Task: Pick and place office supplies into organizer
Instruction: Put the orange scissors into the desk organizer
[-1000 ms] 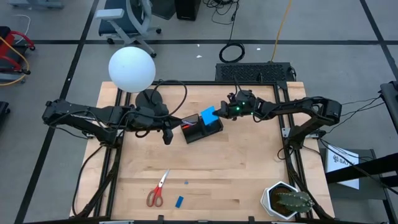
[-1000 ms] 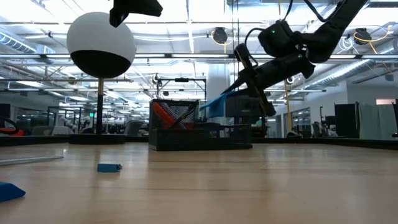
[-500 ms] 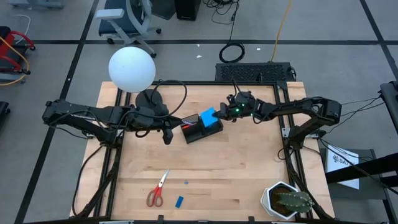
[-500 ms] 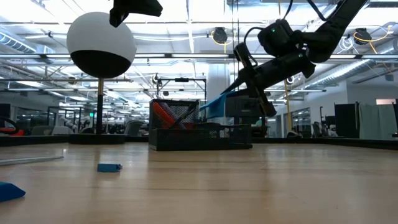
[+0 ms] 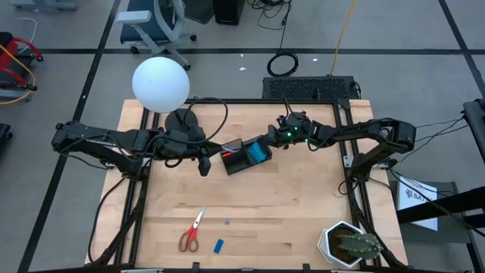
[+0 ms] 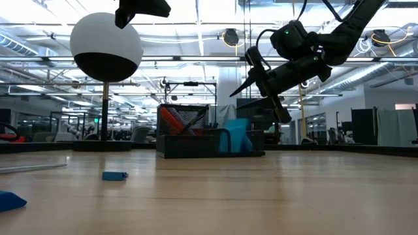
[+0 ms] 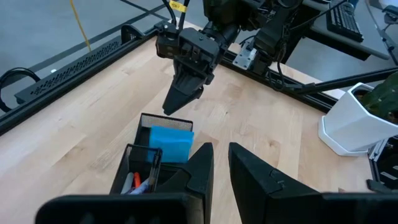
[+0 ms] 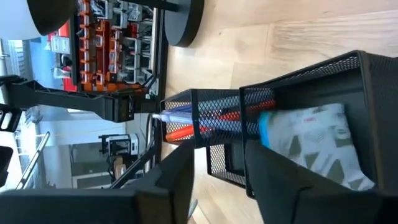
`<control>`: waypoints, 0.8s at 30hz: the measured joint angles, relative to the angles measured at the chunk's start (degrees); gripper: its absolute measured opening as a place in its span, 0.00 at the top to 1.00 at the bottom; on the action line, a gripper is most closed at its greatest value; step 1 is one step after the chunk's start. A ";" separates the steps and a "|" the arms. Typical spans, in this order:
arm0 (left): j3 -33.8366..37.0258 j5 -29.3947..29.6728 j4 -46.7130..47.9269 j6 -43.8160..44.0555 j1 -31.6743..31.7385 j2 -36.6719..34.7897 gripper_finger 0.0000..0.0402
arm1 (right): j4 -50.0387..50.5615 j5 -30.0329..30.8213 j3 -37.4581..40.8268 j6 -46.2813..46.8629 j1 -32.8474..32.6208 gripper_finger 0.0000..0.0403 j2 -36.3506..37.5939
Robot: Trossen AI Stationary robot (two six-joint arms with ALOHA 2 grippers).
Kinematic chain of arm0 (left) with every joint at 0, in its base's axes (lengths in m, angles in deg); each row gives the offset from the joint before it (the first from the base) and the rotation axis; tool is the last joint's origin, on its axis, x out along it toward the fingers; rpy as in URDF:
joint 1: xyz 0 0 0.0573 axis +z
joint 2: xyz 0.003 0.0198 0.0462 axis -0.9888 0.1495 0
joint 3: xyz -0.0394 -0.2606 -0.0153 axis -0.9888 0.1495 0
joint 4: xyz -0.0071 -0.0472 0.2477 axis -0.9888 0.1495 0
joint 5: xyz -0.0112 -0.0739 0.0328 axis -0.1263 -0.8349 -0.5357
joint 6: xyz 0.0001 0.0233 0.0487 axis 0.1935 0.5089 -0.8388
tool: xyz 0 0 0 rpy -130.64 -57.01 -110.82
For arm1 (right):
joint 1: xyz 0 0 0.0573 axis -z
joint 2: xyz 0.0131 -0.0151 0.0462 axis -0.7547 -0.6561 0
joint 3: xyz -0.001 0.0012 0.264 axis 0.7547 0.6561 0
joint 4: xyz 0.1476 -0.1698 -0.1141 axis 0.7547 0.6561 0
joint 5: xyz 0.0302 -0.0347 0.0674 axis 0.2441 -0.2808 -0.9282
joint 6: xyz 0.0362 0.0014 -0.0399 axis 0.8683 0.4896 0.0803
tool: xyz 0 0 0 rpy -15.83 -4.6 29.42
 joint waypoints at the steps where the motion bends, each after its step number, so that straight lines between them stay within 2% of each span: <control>1: 0.00 0.00 0.00 -0.02 0.00 0.00 0.86 | 0.00 0.00 0.00 0.00 0.00 0.63 0.00; 9: 0.00 0.00 0.02 -0.20 0.00 0.00 0.86 | -0.16 -1.49 -0.02 -0.28 0.00 0.54 0.00; 18: 0.00 -0.90 0.07 -0.59 0.00 0.00 0.86 | 4.33 -3.11 -0.04 -3.94 -0.83 0.59 0.00; 24: 0.00 -2.46 0.73 -0.76 0.00 0.00 0.86 | -2.81 -3.23 -0.04 -4.05 -2.85 0.60 0.00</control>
